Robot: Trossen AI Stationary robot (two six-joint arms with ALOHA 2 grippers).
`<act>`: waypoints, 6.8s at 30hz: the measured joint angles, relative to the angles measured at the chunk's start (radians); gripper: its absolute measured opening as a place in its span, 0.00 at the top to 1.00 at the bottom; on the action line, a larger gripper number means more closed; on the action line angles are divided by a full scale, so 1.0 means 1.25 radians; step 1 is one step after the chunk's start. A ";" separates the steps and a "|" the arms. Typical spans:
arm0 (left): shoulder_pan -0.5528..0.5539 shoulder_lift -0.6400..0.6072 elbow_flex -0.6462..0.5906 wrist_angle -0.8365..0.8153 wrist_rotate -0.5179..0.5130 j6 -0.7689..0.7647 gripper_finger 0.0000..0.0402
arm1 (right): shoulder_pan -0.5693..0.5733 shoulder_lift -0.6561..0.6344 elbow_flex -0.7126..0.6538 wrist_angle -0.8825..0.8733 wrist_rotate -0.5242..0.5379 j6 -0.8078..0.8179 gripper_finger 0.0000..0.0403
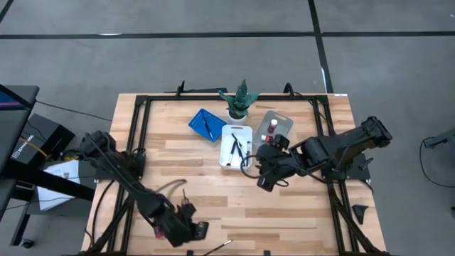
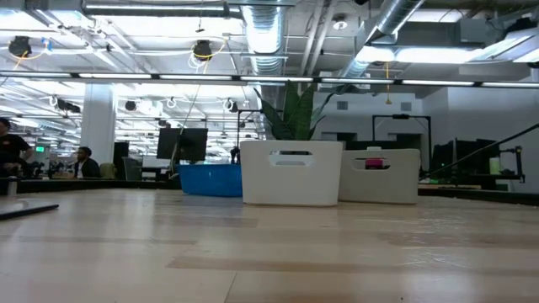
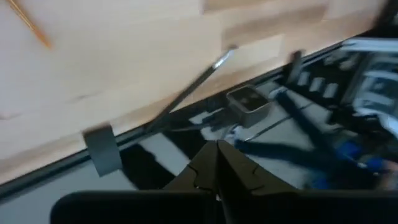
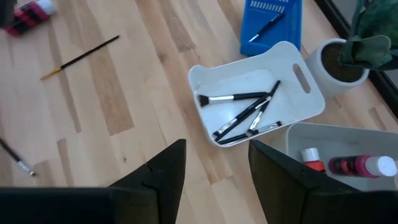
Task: Pick & Place Paint Supplies
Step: Put the small gold paint brush into the blue bin
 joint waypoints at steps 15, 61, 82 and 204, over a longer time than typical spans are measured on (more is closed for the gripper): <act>0.071 0.101 0.085 -0.300 0.144 -0.020 1.00 | 0.057 0.000 0.000 -0.008 -0.041 -0.020 0.58; 0.083 0.163 0.001 -0.172 0.260 -0.013 0.86 | 0.122 0.000 0.000 -0.063 -0.039 0.008 0.58; 0.103 0.167 0.001 -0.194 0.245 -0.011 0.88 | 0.135 0.000 0.000 -0.066 -0.039 0.015 0.58; 0.867 -0.550 -0.429 0.336 0.176 0.923 1.00 | -0.105 0.000 0.000 -0.024 0.021 0.303 0.58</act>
